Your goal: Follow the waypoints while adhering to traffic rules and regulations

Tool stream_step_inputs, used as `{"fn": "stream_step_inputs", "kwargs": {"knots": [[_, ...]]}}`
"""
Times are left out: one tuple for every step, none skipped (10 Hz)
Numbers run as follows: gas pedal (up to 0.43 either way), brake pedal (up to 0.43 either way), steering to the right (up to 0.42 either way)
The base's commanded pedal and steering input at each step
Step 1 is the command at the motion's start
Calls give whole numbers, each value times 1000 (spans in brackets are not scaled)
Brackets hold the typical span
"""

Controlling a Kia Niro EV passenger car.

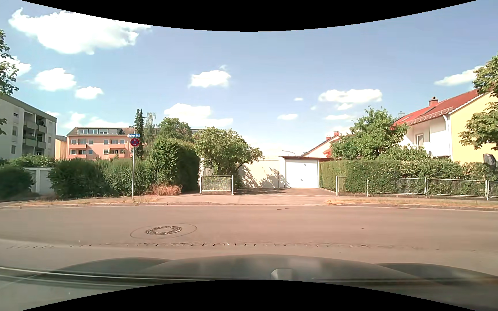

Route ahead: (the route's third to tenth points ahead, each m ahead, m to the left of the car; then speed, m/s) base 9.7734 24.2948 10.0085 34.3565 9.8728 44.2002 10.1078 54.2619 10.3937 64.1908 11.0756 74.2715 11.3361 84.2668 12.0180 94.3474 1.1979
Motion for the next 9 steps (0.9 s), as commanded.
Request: {"fn": "stream_step_inputs", "kwargs": {"knots": [[118, 6, -246], [169, 12, -296], [169, 6, -327], [169, 6, -368], [169, 6, -397], [177, 6, -427], [189, 6, -457], [189, 6, -475], [189, 6, -488]]}}
